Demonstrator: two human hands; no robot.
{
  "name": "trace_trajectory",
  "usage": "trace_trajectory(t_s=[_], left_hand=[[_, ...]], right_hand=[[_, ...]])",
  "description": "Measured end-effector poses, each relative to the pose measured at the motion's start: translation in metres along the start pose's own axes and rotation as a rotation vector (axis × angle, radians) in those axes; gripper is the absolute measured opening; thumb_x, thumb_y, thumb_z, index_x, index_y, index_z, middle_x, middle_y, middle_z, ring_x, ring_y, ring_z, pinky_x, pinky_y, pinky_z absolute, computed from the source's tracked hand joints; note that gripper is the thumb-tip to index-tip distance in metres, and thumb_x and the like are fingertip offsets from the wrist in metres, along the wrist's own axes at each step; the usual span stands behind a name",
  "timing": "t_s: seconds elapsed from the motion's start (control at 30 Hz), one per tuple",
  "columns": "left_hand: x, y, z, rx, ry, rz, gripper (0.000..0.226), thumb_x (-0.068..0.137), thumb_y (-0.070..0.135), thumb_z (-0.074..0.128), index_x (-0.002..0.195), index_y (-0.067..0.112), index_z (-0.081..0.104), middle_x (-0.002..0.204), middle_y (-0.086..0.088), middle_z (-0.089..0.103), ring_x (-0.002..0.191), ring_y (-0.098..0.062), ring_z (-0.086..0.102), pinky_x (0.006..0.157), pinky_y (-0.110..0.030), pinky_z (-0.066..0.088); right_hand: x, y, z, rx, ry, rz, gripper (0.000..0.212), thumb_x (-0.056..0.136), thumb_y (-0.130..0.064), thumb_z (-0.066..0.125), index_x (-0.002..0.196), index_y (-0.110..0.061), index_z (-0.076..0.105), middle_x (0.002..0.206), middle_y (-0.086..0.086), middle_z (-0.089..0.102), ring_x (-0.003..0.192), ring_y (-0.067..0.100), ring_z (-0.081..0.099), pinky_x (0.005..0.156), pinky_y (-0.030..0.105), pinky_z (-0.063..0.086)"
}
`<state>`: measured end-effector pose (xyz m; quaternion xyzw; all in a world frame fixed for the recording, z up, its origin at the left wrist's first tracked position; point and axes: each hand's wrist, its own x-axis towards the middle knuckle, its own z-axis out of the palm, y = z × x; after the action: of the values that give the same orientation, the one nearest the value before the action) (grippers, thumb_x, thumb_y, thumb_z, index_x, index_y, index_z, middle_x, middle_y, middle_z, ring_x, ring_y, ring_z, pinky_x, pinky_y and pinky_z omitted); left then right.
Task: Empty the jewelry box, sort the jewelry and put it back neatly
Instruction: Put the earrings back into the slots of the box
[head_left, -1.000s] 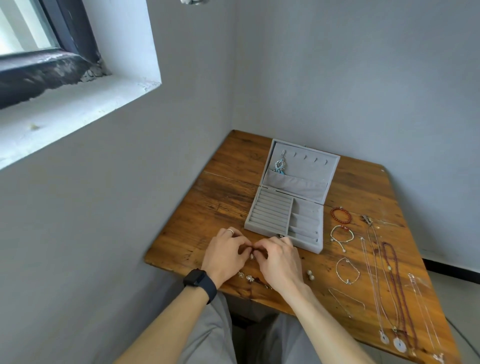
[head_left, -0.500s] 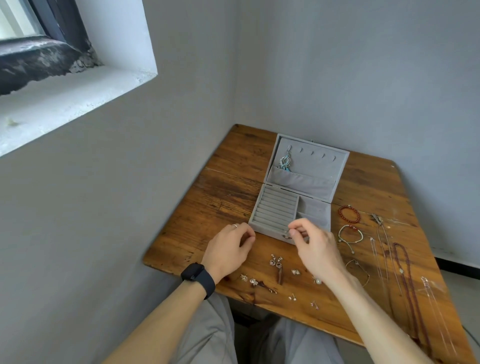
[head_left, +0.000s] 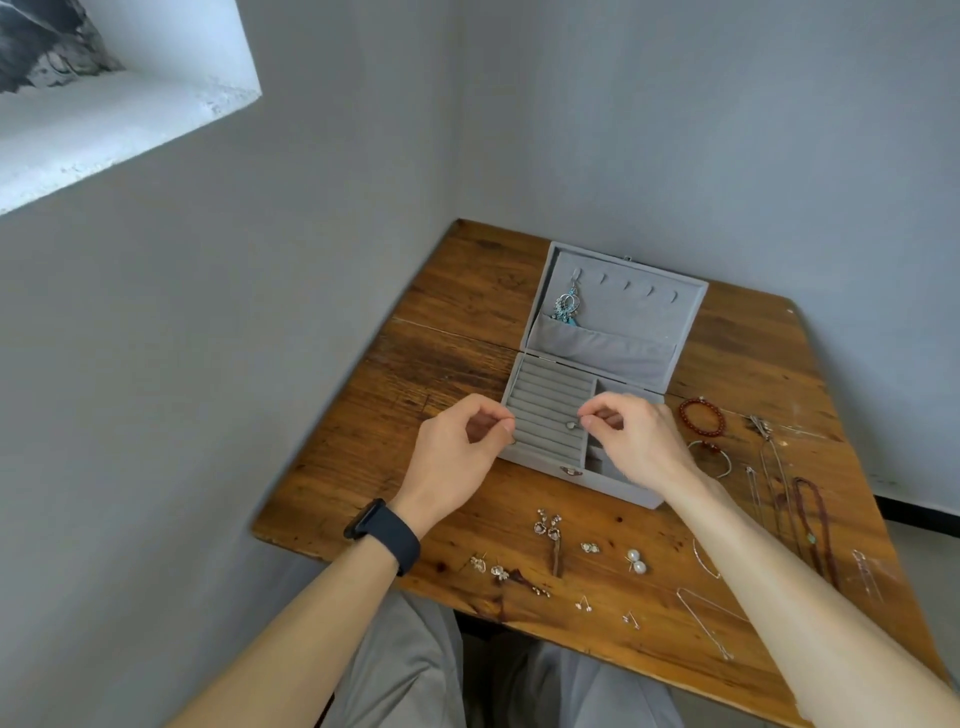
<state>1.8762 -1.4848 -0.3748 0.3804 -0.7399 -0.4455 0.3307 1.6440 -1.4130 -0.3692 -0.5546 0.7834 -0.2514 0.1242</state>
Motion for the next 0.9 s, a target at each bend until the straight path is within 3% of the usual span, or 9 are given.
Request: trace_trajectory(t_s=[0.1, 0.3, 0.73, 0.9], left_hand=[[0.002, -0.002, 0.000, -0.006, -0.005, -0.014, 0.005, 0.094, 0.027, 0.067, 0.097, 0.030, 0.071, 0.088, 0.020, 0.071, 0.091, 0.008, 0.061, 0.078, -0.003, 0.042], [0.004, -0.007, -0.002, -0.001, -0.008, -0.019, 0.005, 0.094, 0.028, 0.067, 0.096, 0.031, 0.070, 0.090, 0.026, 0.069, 0.092, 0.008, 0.061, 0.079, -0.003, 0.041], [0.010, -0.010, 0.002, -0.005, -0.016, -0.018, 0.005, 0.094, 0.028, 0.067, 0.096, 0.032, 0.070, 0.091, 0.028, 0.068, 0.092, 0.008, 0.061, 0.078, -0.003, 0.041], [0.014, -0.008, 0.008, -0.015, -0.030, -0.021, 0.005, 0.094, 0.029, 0.067, 0.096, 0.032, 0.070, 0.089, 0.022, 0.071, 0.091, 0.005, 0.063, 0.080, -0.006, 0.044]], right_hand=[[0.019, 0.006, -0.002, -0.077, -0.024, 0.005, 0.012, 0.096, -0.026, 0.062, 0.102, -0.029, 0.073, 0.098, -0.008, 0.062, 0.086, 0.006, 0.058, 0.079, 0.024, 0.045], [0.053, 0.009, -0.008, -0.140, -0.082, 0.057, 0.014, 0.096, -0.024, 0.062, 0.101, -0.025, 0.074, 0.102, -0.003, 0.070, 0.097, 0.014, 0.063, 0.088, 0.032, 0.052], [0.077, -0.005, -0.009, -0.246, -0.163, 0.165, 0.018, 0.092, -0.021, 0.059, 0.094, -0.031, 0.074, 0.106, -0.004, 0.073, 0.101, 0.020, 0.064, 0.086, 0.033, 0.053], [0.079, -0.007, -0.006, -0.234, -0.075, 0.231, 0.016, 0.090, -0.019, 0.066, 0.103, -0.027, 0.071, 0.109, 0.001, 0.071, 0.106, 0.025, 0.063, 0.090, 0.037, 0.054]])
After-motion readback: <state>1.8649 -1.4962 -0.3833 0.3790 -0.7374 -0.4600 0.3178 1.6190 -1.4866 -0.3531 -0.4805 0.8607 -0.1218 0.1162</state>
